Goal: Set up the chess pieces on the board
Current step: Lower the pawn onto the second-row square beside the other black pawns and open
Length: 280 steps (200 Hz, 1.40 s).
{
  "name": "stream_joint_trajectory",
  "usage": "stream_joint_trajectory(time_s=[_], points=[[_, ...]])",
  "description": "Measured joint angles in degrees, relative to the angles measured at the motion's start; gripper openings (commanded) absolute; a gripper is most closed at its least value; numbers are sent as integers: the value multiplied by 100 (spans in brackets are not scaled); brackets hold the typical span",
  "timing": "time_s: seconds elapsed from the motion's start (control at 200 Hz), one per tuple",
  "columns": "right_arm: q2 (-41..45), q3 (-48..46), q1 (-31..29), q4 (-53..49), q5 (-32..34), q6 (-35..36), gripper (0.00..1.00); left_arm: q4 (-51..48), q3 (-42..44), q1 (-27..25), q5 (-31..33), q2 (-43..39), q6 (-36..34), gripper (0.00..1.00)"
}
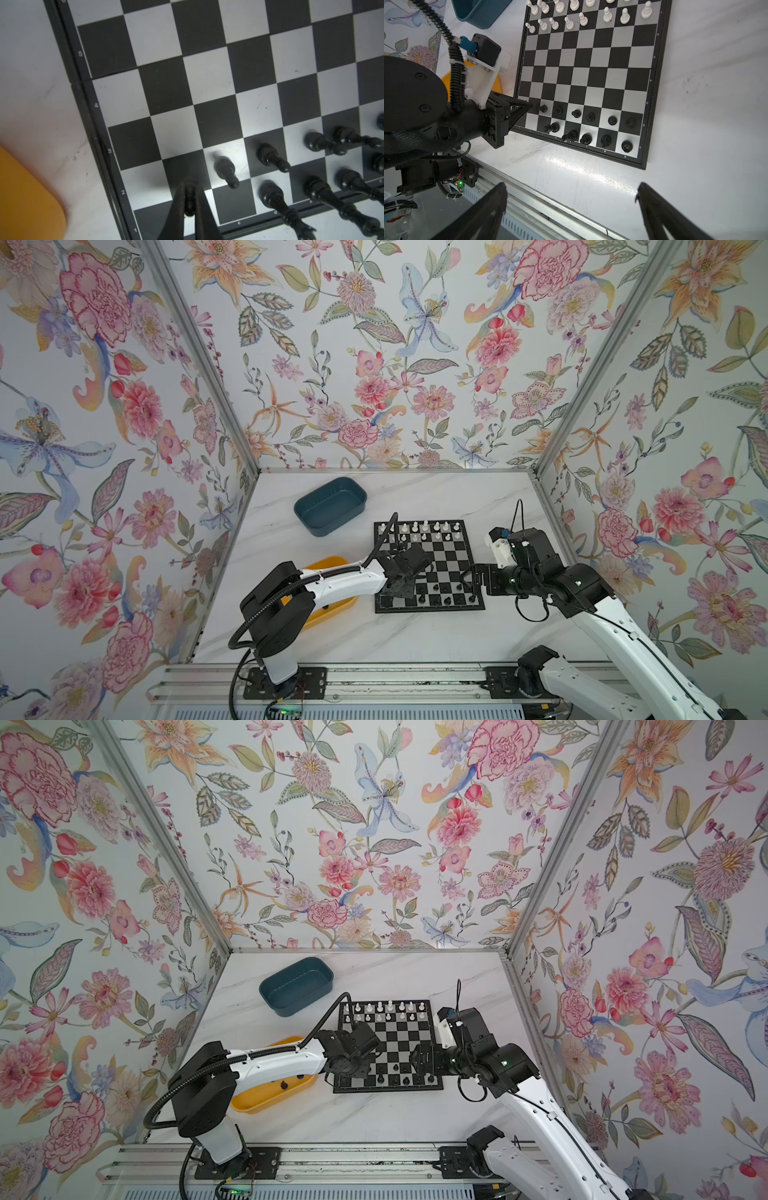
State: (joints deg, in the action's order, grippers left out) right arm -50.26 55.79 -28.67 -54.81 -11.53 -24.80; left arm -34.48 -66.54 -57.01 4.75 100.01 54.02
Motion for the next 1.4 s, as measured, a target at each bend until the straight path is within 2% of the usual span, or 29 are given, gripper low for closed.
stream_joint_trajectory(time_s=[0.27, 0.54, 0.781, 1.196, 1.401], points=[[57, -7, 0, -79, 33, -17, 99, 31, 0, 0, -2, 83, -17, 10], [55, -42, 4, -116, 66, -17, 99, 31, 0, 0, -2, 90, -20, 19], [55, -42, 33, -114, 68, -39, 99, 33, 0, 0, -4, 136, -66, 24], [52, -87, 103, -114, 70, -59, 99, 24, 0, 0, -2, 195, -83, 24], [15, -90, 107, -111, 68, -57, 99, -39, -42, 7, -2, 195, -111, 28]])
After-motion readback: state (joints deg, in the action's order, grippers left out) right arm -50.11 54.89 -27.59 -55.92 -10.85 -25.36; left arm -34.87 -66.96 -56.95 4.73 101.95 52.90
